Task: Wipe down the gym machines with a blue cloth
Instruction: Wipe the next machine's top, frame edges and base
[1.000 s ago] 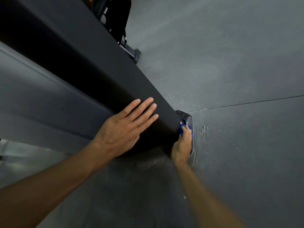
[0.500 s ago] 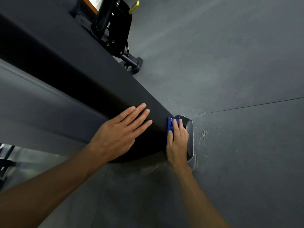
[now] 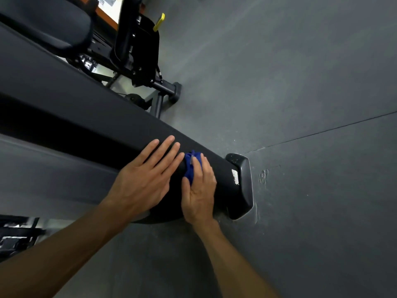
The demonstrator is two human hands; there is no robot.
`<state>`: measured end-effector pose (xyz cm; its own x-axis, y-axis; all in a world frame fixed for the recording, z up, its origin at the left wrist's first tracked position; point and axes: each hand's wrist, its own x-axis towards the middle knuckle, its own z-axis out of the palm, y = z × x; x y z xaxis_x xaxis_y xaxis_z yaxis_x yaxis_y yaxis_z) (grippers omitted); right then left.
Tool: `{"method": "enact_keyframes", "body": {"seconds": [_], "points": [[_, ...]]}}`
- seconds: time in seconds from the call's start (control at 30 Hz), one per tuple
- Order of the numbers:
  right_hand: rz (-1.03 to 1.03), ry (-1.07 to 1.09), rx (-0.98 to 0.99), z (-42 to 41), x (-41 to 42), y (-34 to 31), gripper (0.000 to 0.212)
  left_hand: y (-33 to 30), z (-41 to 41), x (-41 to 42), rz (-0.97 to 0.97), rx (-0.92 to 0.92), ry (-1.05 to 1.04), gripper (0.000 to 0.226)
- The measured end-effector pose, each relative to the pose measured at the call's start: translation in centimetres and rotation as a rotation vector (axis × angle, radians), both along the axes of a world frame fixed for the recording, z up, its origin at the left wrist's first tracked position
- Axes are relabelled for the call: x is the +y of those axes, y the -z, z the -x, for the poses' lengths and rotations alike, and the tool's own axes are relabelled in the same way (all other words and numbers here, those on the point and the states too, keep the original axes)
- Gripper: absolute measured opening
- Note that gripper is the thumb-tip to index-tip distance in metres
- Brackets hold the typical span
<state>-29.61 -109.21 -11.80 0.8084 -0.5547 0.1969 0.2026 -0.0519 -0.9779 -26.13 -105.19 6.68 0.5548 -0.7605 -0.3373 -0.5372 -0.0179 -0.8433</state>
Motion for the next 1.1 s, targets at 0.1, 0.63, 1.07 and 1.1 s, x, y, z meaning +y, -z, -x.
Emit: {"method": "enact_keyframes", "body": {"seconds": [0.1, 0.63, 1.07, 1.1], "points": [[0.064, -0.01, 0.093, 0.2, -0.7, 5.0, 0.062, -0.7, 0.3, 0.2, -0.013, -0.017, 0.0, 0.066], [-0.143, 0.021, 0.133, 1.1, 2.0, -4.0, 0.073, -8.2, 3.0, 3.5, 0.03, -0.208, 0.078, 0.07], [0.355, -0.04, -0.331, -0.7, -0.6, -9.2, 0.072, -16.5, 1.9, 5.0, 0.101, -0.304, 0.163, 0.067], [0.337, -0.044, -0.305, -0.5, -0.7, -8.0, 0.071, -16.8, 2.0, 5.1, 0.103, -0.308, 0.16, 0.066]]}}
